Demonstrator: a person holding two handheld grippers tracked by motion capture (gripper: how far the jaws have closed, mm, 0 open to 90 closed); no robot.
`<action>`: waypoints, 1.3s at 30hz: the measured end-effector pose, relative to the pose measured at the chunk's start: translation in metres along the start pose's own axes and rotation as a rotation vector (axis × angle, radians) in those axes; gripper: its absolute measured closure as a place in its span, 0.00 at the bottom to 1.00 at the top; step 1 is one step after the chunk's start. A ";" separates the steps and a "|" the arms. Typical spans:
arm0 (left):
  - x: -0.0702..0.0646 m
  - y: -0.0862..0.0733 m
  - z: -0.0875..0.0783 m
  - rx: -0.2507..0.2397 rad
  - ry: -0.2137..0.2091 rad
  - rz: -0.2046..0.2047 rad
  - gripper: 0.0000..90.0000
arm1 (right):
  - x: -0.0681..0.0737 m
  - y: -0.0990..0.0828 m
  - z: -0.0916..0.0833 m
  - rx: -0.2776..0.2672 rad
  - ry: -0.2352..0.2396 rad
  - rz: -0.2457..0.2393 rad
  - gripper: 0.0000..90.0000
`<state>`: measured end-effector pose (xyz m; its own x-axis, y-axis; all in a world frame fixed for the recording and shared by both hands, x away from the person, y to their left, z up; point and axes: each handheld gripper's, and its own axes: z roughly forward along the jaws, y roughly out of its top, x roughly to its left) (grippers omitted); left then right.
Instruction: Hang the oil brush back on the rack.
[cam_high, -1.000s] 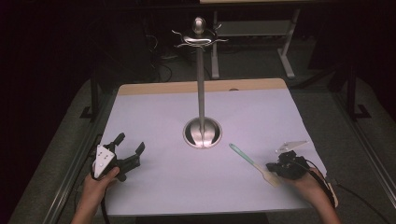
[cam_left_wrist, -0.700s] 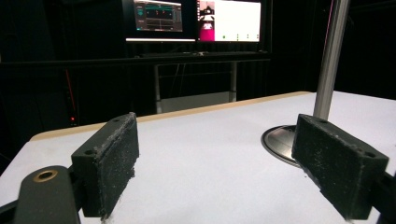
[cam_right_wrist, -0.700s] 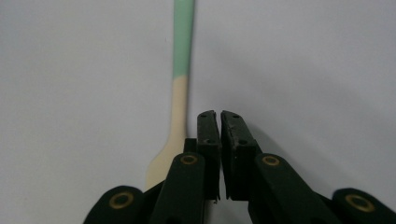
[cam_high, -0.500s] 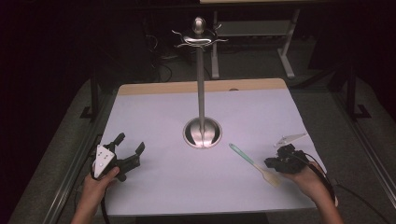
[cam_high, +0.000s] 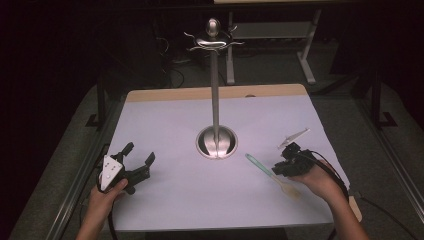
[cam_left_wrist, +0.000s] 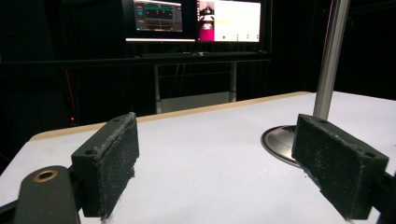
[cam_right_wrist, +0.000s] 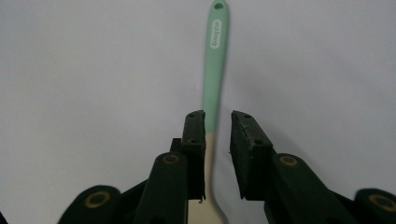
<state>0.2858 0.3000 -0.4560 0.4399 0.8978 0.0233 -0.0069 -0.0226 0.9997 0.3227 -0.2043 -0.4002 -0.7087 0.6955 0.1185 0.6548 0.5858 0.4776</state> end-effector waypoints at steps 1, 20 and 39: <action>0.000 0.000 0.000 0.001 0.000 0.002 0.16 | 0.000 0.000 0.000 0.000 0.000 0.000 0.83; 0.000 0.000 0.000 0.000 -0.001 0.005 0.16 | 0.005 0.030 0.033 0.161 0.003 -0.020 0.82; 0.000 0.000 0.000 0.001 -0.001 0.005 0.16 | 0.004 0.034 0.043 0.209 -0.021 -0.035 0.86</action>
<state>0.2860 0.3003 -0.4559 0.4410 0.8971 0.0288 -0.0085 -0.0279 0.9996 0.3534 -0.1645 -0.4209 -0.7278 0.6805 0.0854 0.6716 0.6818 0.2901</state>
